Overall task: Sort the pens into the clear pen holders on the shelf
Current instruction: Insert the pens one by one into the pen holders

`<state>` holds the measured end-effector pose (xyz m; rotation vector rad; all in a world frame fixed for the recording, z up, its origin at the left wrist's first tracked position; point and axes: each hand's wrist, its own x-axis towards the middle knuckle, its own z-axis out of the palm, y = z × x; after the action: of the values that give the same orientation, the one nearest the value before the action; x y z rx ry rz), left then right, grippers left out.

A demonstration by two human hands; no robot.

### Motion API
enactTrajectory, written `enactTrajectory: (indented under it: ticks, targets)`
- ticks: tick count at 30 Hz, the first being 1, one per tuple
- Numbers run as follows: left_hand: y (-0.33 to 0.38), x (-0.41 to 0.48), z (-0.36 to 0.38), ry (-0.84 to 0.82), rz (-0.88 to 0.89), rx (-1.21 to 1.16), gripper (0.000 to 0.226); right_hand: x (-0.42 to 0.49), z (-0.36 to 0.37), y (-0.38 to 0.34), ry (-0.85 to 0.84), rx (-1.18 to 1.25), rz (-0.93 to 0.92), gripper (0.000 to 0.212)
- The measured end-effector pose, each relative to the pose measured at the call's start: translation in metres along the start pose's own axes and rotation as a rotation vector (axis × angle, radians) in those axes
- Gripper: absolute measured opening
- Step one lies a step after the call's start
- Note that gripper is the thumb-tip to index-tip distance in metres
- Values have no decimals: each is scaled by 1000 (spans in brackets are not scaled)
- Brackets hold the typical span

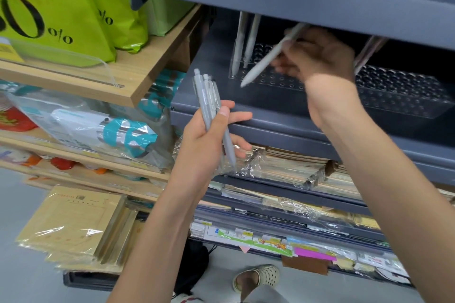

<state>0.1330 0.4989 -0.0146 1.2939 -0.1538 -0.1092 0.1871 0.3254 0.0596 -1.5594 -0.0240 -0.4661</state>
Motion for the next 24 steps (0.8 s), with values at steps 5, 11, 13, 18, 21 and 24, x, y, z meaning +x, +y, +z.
enactTrajectory:
  ticks: [5,11,13,18,21,24]
  targets:
    - [-1,-1,-2,-2,-11,29,20,22,2,5,222,-16,-112,21]
    - [-2,1,-4,-5,-15,62,15,34,17,16,181,-413,-180,23]
    - [-3,1,-5,-3,-18,58,15,35,23,15,133,-534,-226,30]
    - [-6,3,-7,-6,-5,36,13,38,36,14,62,-696,-299,23]
    - [-8,4,-10,-5,-3,41,11,43,36,16,15,-723,-307,25]
    - [-8,4,-11,-4,-1,42,11,44,36,18,-11,-730,-292,23]
